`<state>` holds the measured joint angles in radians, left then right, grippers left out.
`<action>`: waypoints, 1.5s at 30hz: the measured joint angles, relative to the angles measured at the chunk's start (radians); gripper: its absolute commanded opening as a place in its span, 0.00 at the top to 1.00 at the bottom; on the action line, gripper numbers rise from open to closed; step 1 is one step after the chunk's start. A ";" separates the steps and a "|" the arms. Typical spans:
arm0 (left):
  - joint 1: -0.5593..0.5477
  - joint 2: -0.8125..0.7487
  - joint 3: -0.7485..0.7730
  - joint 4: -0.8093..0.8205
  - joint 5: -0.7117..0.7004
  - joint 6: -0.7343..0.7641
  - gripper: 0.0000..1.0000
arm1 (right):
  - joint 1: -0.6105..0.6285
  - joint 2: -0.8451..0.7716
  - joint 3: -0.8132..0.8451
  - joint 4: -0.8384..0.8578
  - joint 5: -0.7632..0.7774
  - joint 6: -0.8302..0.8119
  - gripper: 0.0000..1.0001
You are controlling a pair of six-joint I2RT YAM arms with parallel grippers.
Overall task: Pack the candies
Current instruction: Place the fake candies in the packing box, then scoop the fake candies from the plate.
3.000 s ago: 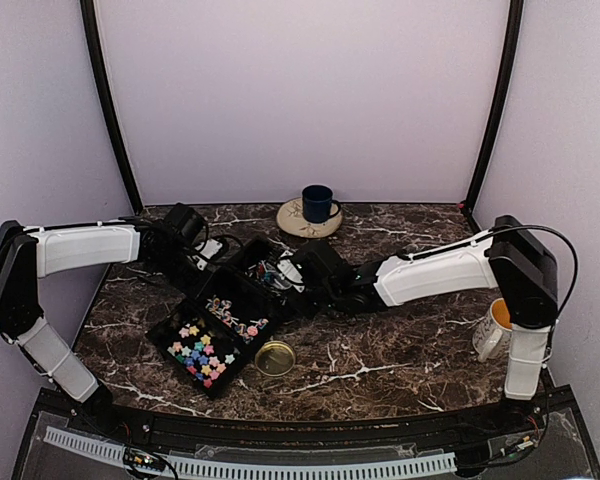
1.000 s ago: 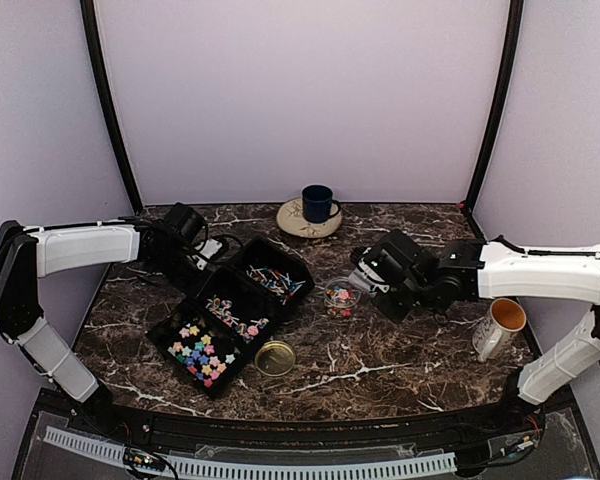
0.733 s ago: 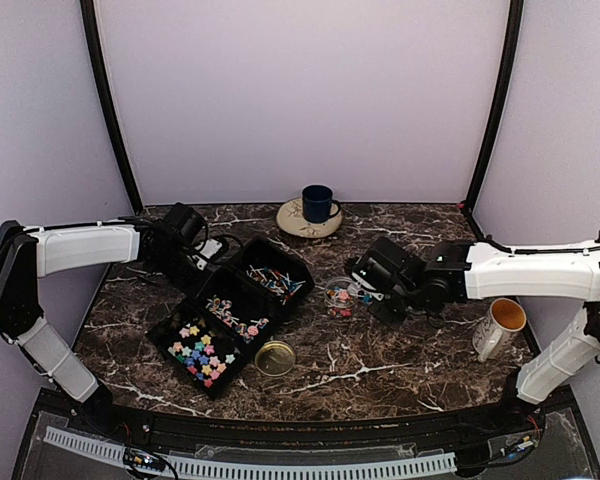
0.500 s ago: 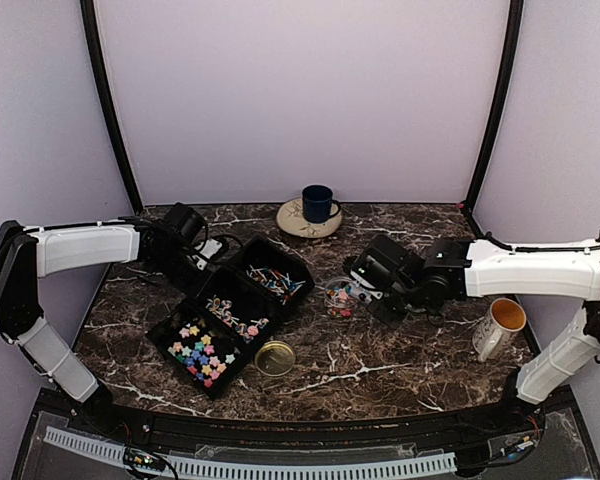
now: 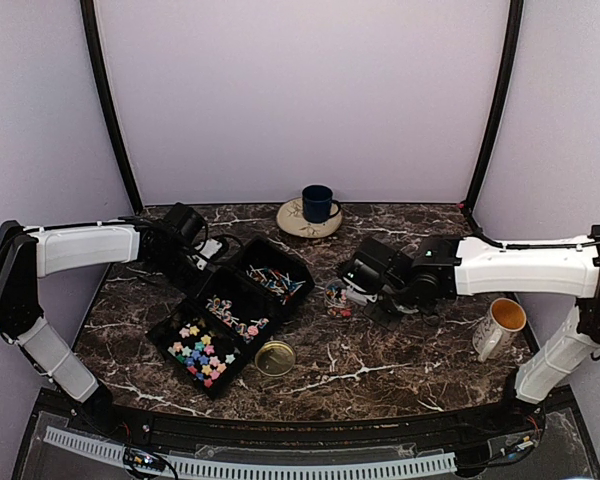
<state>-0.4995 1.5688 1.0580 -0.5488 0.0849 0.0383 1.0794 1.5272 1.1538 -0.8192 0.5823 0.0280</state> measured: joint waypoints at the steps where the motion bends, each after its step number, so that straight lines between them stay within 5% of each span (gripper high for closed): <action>1: 0.000 0.000 0.000 0.000 0.000 0.000 1.00 | 0.003 0.003 0.005 -0.006 0.003 0.000 1.00; 45: 0.000 0.000 0.000 0.000 0.001 0.000 1.00 | 0.070 0.197 0.272 0.128 0.050 -0.156 1.00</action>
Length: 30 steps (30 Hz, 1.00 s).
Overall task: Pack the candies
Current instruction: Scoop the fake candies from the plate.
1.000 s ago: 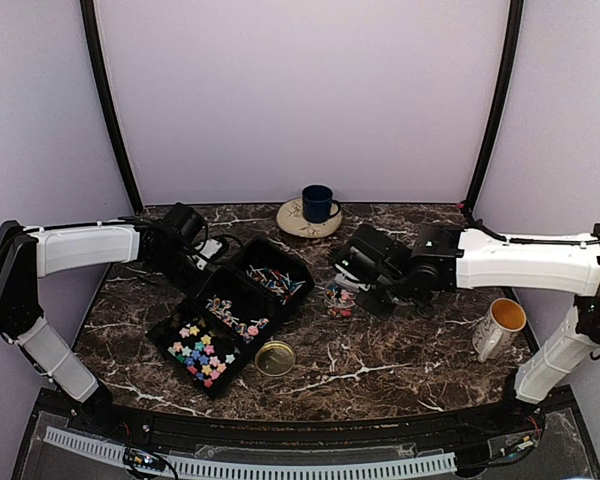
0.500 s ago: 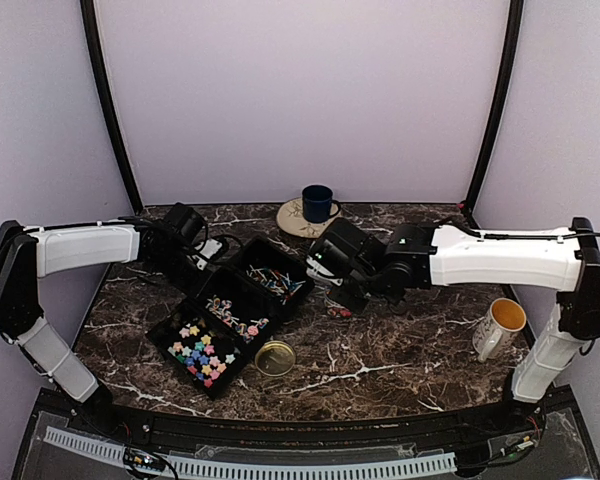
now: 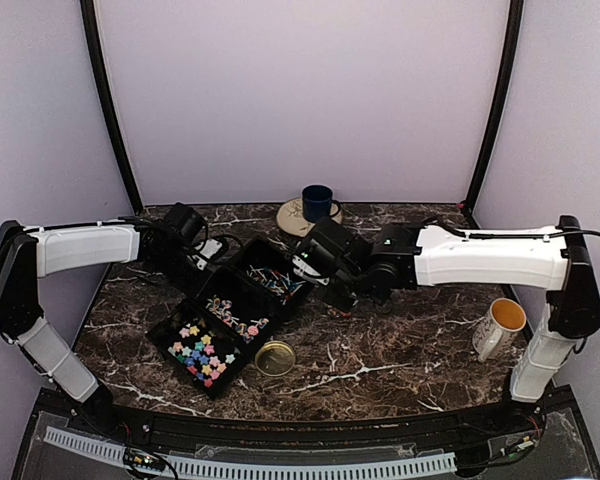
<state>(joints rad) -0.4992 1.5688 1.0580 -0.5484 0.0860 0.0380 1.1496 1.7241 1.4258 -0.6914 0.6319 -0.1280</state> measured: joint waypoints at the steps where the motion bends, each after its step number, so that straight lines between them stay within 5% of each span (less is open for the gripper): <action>1: 0.000 0.000 0.000 0.000 0.000 0.000 1.00 | 0.001 0.006 0.006 0.003 0.002 -0.002 1.00; 30: 0.000 0.000 0.000 0.000 0.004 0.014 1.00 | 0.016 0.084 0.021 0.014 0.002 -0.022 1.00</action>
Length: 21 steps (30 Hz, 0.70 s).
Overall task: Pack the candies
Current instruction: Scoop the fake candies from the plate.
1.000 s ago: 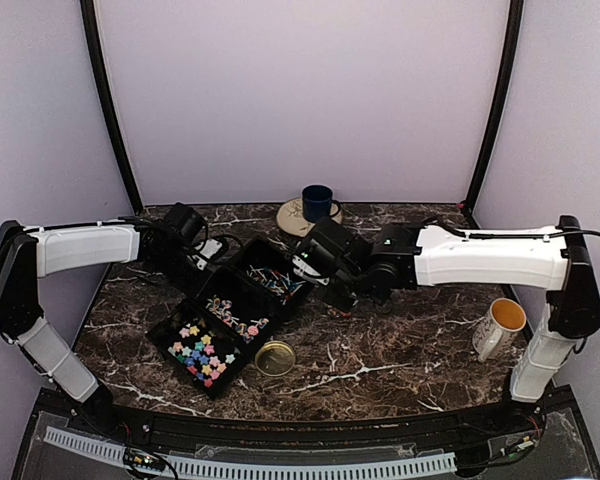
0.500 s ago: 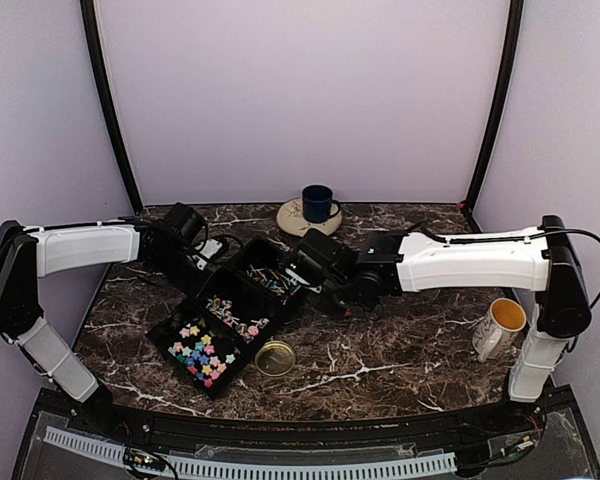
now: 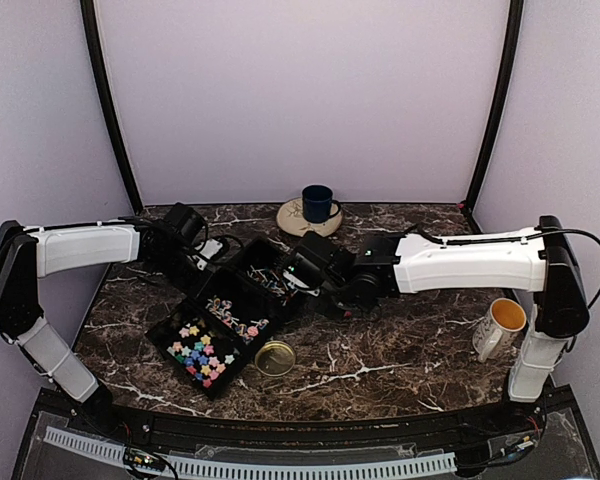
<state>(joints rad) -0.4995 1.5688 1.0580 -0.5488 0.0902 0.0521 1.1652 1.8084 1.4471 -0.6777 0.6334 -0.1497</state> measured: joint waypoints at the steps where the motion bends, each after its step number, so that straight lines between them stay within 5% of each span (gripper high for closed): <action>1: 0.000 0.000 0.000 0.000 -0.002 0.003 1.00 | 0.000 0.000 0.000 -0.009 -0.006 0.001 1.00; 21: -0.012 0.002 0.010 -0.016 -0.072 0.019 1.00 | 0.010 0.163 0.178 -0.178 -0.010 0.000 1.00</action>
<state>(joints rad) -0.5117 1.5707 1.0676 -0.5644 0.0177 0.0715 1.1755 1.9709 1.6253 -0.8558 0.6239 -0.1493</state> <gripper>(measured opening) 0.099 0.083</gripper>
